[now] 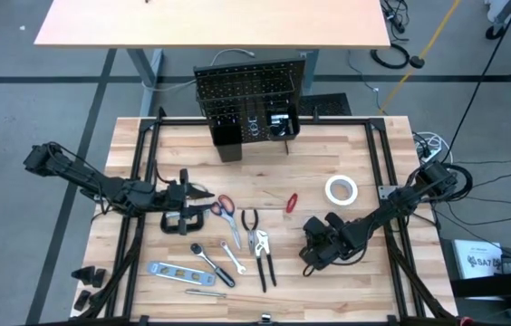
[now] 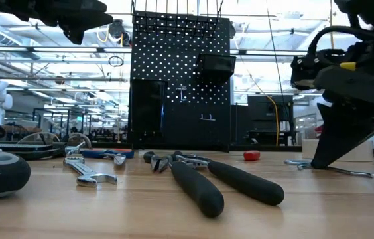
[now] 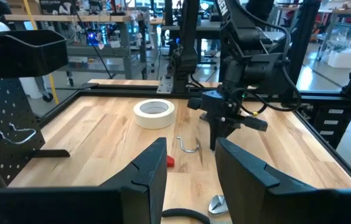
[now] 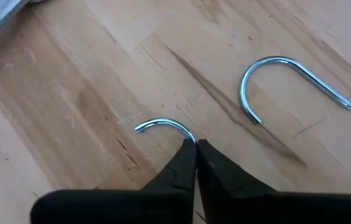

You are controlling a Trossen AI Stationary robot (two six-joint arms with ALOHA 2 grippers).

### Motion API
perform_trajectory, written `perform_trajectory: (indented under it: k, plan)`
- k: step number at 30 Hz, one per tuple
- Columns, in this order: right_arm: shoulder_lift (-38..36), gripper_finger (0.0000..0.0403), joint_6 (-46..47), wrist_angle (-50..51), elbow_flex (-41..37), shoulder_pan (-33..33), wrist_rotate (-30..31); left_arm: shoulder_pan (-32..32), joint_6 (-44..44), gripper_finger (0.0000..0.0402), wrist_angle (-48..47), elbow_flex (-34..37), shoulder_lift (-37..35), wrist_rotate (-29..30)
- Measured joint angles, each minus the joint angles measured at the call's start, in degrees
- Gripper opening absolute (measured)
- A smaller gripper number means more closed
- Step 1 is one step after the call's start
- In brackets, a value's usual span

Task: Hang tools onto peg board
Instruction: Put the bottom hanger hook on the right black bin on the peg board

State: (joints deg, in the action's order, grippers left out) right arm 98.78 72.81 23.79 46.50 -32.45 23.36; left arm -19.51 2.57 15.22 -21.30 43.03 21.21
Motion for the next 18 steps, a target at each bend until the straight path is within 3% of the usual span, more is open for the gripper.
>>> perform_trajectory:
  k: [8,18]
  plan:
    - [-2.0,0.0001,-4.6,6.6,5.6,0.4,-0.5,0.0,0.1,0.0132,0.1,0.0,0.0,0.0]
    - [-2.2,0.0001,-9.4,24.7,18.9,1.4,7.1,0.0,0.1,0.0132,0.3,0.0,0.0,0.0]
